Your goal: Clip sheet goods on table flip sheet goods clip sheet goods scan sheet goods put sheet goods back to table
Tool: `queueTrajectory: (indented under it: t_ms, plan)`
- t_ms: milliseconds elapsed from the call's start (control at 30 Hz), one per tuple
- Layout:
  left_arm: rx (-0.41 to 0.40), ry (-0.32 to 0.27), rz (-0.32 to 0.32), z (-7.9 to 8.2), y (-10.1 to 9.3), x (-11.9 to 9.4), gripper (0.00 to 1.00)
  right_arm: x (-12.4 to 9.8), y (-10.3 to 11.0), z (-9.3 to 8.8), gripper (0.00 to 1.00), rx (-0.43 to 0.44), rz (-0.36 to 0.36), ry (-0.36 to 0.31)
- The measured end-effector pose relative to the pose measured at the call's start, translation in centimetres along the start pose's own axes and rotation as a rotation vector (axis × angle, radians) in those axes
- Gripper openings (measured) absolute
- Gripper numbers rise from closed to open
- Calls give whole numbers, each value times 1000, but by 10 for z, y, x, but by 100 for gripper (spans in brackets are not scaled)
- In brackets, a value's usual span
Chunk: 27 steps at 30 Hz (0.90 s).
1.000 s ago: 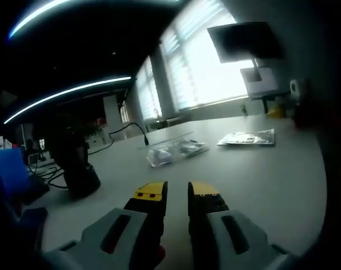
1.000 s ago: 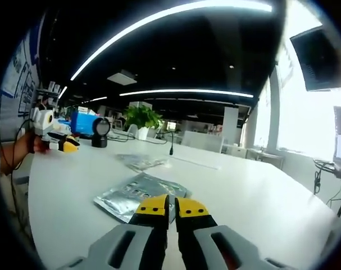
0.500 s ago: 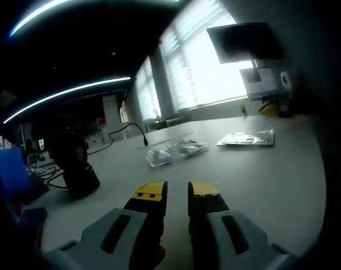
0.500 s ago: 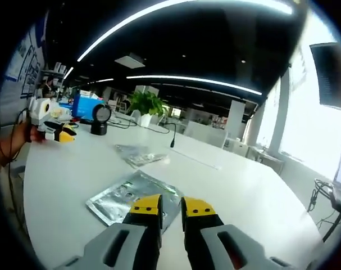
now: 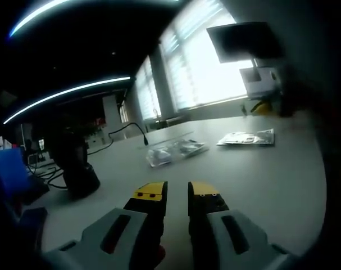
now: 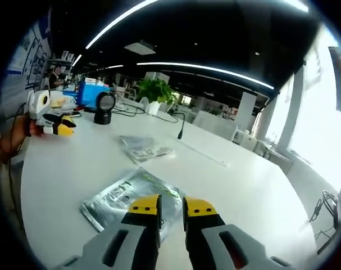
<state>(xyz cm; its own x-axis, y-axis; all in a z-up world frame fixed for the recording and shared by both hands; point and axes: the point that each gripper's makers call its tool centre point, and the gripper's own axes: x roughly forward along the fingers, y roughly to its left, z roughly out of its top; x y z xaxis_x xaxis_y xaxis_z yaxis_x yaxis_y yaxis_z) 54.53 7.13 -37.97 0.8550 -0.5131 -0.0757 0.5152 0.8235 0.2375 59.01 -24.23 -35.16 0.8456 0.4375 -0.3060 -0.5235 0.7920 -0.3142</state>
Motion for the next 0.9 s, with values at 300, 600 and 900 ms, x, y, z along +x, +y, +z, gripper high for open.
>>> queueTrajectory:
  t_ms: [300,600,900]
  plan:
    - [0,-2,3,0,1,-1,7,23,-6,1,14,17,52,73]
    - [-10,-10,14,1,4,-2,7,45,-2,1,17,-25,96,136]
    - [-7,-9,7,0,3,-1,7,66,-8,-18,19,-84,130,256]
